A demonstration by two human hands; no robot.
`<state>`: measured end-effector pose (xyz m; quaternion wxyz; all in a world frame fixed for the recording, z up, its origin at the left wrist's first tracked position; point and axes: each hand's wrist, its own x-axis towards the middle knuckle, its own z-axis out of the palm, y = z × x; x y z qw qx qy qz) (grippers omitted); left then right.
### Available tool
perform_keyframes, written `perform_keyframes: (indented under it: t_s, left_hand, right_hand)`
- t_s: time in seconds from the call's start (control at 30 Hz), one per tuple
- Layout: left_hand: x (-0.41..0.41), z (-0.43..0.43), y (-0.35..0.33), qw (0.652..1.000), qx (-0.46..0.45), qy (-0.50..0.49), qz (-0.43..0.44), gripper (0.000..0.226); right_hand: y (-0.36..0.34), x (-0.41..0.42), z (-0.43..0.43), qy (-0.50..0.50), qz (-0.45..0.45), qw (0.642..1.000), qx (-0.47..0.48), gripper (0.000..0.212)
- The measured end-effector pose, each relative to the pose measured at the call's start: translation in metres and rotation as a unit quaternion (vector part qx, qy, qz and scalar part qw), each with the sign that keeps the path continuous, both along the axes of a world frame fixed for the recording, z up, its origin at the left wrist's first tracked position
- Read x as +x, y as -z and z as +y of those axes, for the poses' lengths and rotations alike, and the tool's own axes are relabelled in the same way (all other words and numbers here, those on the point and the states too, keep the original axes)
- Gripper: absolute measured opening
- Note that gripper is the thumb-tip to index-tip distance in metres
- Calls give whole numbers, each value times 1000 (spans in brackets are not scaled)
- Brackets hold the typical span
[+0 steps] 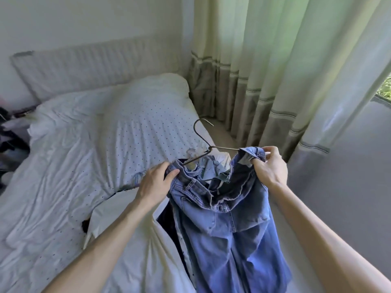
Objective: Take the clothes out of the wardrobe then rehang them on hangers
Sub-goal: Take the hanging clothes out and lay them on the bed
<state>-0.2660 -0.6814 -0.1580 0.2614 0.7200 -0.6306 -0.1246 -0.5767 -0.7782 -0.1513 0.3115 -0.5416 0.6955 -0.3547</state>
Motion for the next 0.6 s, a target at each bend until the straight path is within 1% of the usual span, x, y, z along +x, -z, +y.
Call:
perform_keyframes:
  t_s: [0.13,0.27,0.37,0.5,0.6]
  left_hand:
    - [22,-47,18,999,-8,-34,23,27]
    - [58,-112,43,998,-8,-49,29,25]
    - [92,-164,74,997,8,-66,33,25]
    - [131,-229,144,994,77,-73,37,22]
    - [142,-265,203,987,140,-74,8,28]
  right_hand:
    - [5,34,-55,0,10,999,31,30]
    - [18,74,-123,9,34,998,44,36]
    - [40,109,-175,4,55,998,43,39]
    - [103,150,-226,-17,93,992,83,43]
    - [158,167,-252,-37,124,983,133,43]
